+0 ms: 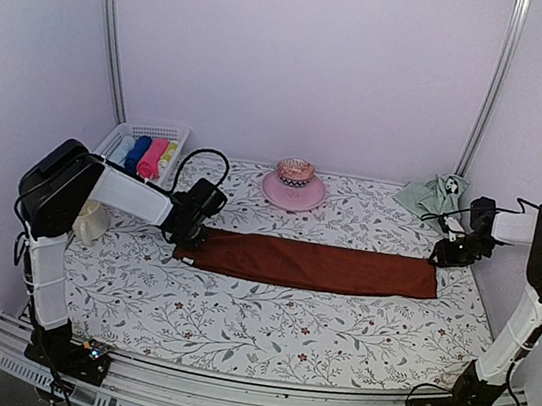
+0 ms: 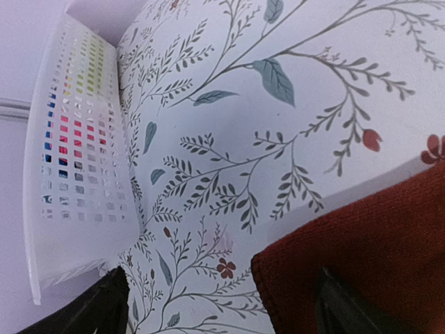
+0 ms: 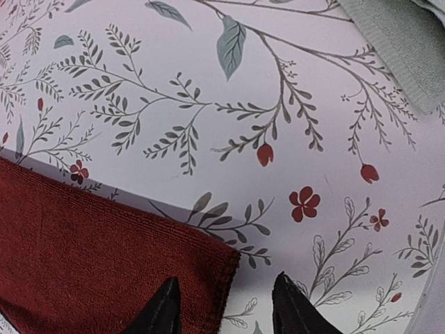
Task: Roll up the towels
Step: Smooth out the towel at the center of the board.
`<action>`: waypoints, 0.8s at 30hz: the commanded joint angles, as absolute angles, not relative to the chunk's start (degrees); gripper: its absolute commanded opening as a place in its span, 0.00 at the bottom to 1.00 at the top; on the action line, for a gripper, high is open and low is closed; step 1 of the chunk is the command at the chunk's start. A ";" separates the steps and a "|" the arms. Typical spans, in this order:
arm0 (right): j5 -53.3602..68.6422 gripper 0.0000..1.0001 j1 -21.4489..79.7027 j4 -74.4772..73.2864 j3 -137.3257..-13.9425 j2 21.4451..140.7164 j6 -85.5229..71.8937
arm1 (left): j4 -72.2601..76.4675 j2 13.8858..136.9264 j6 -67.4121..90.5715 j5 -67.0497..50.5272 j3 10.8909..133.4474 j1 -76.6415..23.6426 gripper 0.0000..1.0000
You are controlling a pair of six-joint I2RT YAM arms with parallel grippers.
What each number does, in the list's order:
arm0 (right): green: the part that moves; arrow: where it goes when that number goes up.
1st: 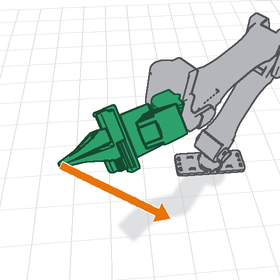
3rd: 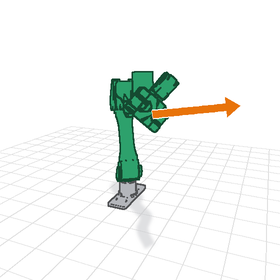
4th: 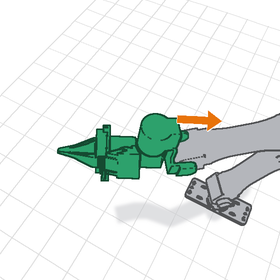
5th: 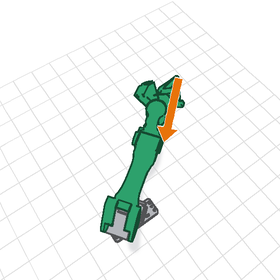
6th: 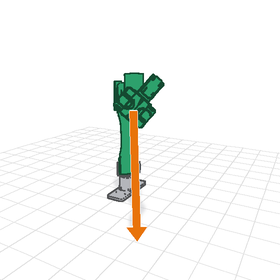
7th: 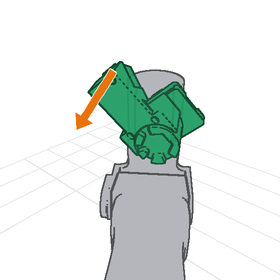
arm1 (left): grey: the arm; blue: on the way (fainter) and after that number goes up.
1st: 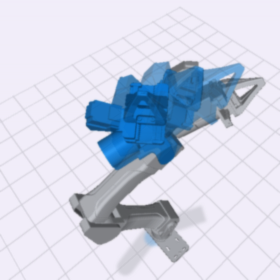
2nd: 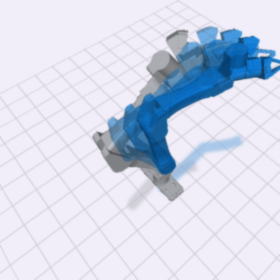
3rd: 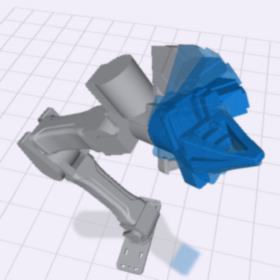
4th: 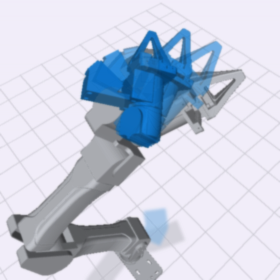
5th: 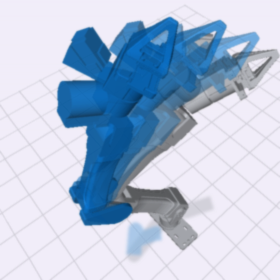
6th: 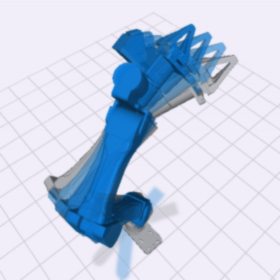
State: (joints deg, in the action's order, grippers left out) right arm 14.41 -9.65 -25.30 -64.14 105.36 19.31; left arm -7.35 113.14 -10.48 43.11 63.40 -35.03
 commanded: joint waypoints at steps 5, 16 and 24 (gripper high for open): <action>12.91 0.50 -9.57 -30.47 -61.03 92.86 26.26 | -10.71 109.77 -10.36 41.48 63.89 -36.83 0.97; 13.18 0.50 -5.23 -32.97 -55.78 85.41 34.14 | -12.10 109.93 -9.07 38.31 65.82 -34.94 0.97; 14.12 0.48 2.26 -34.69 -54.39 86.98 32.13 | -15.09 106.33 -7.18 33.17 63.50 -37.97 0.97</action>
State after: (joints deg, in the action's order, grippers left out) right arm 13.02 0.10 -33.32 -55.68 86.46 32.82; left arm -12.62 110.78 -8.88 36.91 64.84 -35.53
